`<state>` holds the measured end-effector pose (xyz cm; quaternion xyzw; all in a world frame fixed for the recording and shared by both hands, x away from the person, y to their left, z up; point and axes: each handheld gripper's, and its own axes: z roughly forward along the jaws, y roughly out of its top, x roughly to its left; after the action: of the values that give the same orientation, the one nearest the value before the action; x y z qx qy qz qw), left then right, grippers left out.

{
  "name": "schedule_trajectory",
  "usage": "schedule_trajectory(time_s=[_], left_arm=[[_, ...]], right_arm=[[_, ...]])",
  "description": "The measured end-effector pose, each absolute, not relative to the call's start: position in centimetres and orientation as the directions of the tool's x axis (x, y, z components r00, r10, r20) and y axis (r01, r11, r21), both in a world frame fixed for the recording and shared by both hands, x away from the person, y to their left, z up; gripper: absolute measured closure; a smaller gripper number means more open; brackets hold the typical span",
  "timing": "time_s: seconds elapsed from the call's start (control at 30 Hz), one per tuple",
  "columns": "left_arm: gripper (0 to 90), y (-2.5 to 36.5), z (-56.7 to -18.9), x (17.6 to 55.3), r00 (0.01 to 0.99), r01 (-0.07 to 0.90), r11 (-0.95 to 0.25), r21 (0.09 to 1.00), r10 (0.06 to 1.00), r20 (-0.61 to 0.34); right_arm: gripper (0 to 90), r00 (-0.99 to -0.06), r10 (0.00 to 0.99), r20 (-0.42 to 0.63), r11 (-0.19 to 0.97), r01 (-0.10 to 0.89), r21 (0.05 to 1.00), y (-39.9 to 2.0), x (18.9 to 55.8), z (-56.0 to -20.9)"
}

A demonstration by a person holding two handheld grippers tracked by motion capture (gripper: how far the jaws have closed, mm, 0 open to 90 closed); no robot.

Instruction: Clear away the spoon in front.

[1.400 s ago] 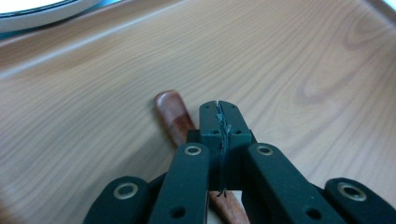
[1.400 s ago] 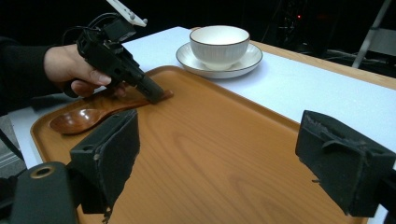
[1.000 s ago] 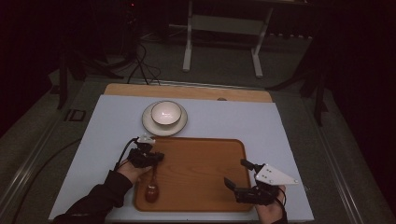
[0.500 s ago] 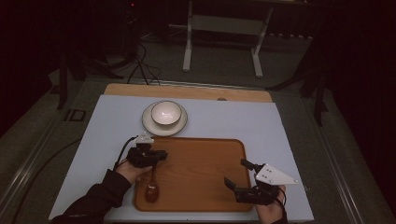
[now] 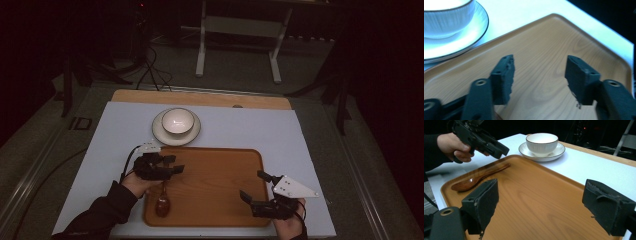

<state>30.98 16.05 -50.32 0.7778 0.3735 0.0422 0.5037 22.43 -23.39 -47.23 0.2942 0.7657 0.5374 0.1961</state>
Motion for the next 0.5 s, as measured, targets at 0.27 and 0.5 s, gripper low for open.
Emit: schedule_trajectory(time_s=[0.27, 0.5], left_arm=[[16.0, 16.9, -49.0, 30.2, 0.738, 0.511, -0.168, 0.843, 0.588, -0.331], [13.9, 17.9, -47.7, 29.1, 0.743, 0.479, -0.158, 0.864, 0.597, -0.303]], right_arm=[[13.7, -0.75, 0.661, 0.016, 0.25, 0.24, 0.938, -23.3, 22.4, -47.3], [13.7, -0.751, 0.661, 0.019, 0.251, 0.245, 0.936, -23.3, 22.5, -47.3]])
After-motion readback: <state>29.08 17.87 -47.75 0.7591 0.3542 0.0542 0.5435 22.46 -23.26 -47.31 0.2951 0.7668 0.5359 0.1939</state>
